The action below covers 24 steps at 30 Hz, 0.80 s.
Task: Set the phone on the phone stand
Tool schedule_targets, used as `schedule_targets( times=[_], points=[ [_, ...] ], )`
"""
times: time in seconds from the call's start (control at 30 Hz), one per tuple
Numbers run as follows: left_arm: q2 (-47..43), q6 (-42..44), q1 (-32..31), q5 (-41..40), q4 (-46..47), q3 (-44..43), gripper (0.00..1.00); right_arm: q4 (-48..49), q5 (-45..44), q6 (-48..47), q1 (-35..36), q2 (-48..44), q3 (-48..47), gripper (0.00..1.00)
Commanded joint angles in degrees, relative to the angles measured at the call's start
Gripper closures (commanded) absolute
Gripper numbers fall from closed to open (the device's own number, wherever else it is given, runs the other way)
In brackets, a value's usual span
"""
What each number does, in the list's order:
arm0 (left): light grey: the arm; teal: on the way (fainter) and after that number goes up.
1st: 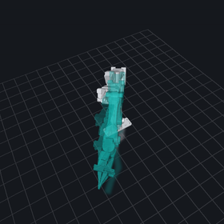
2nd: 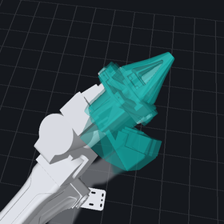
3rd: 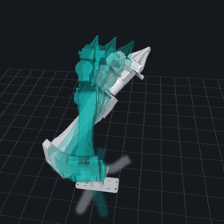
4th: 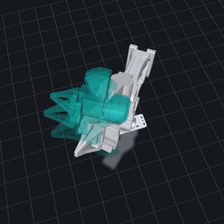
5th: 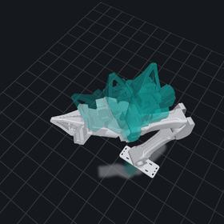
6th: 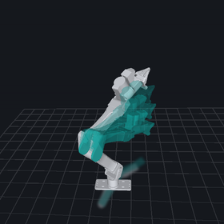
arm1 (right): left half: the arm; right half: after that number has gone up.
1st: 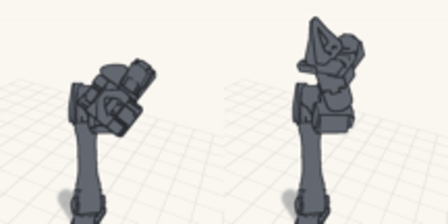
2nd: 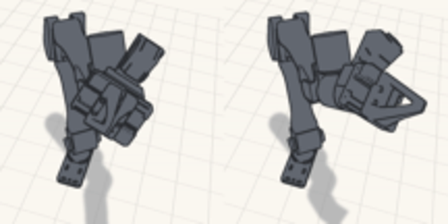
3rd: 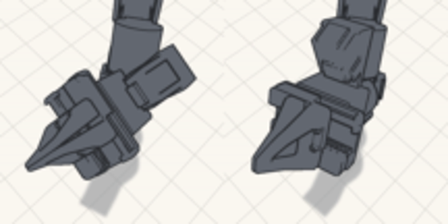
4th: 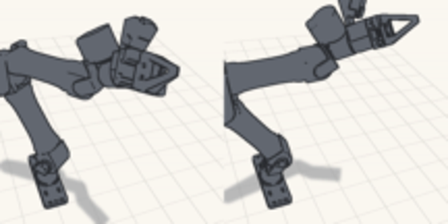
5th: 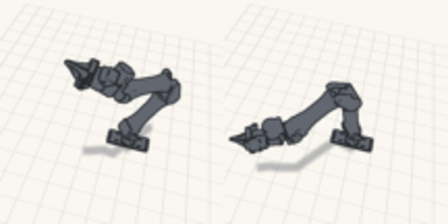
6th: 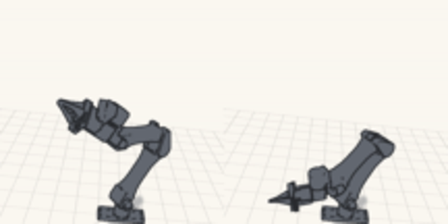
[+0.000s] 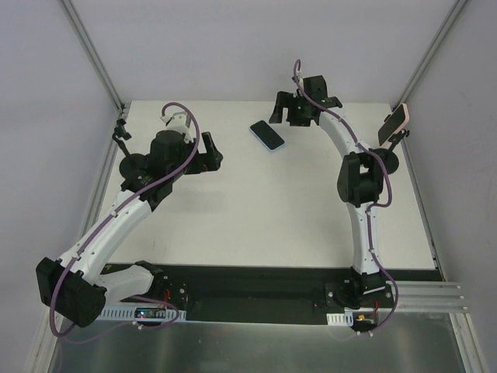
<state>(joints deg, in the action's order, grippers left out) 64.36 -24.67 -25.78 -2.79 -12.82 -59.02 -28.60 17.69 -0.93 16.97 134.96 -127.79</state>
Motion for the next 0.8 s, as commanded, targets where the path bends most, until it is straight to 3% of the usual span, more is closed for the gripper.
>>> schedule_targets(
  times=[0.0, 0.2, 0.47, 0.63, 0.77],
  points=[
    [-0.2, 0.1, 1.2, 1.5, -2.7, -2.7, 0.01, 1.9, 7.4, 7.3, -1.0, 4.1, -2.0, 0.03],
    [12.7, -8.6, 2.7, 12.4, -2.0, -9.0, 0.03, 11.7, 7.4, 15.1, -1.3, 6.6, -0.4, 0.01],
    [23.4, -18.6, 4.9, 18.5, -0.7, -16.0, 0.01, 11.7, 8.2, 19.9, -1.1, 10.3, -2.0, 0.05],
    [28.5, -24.5, 7.3, 25.0, -0.8, -15.6, 0.02, 11.5, 8.1, 20.2, -0.7, 9.9, 1.2, 0.06],
    [27.7, -24.4, 7.3, 23.5, -0.8, -12.6, 0.03, 11.6, 8.8, 20.7, 0.3, 9.9, 2.6, 0.06]
  ],
)
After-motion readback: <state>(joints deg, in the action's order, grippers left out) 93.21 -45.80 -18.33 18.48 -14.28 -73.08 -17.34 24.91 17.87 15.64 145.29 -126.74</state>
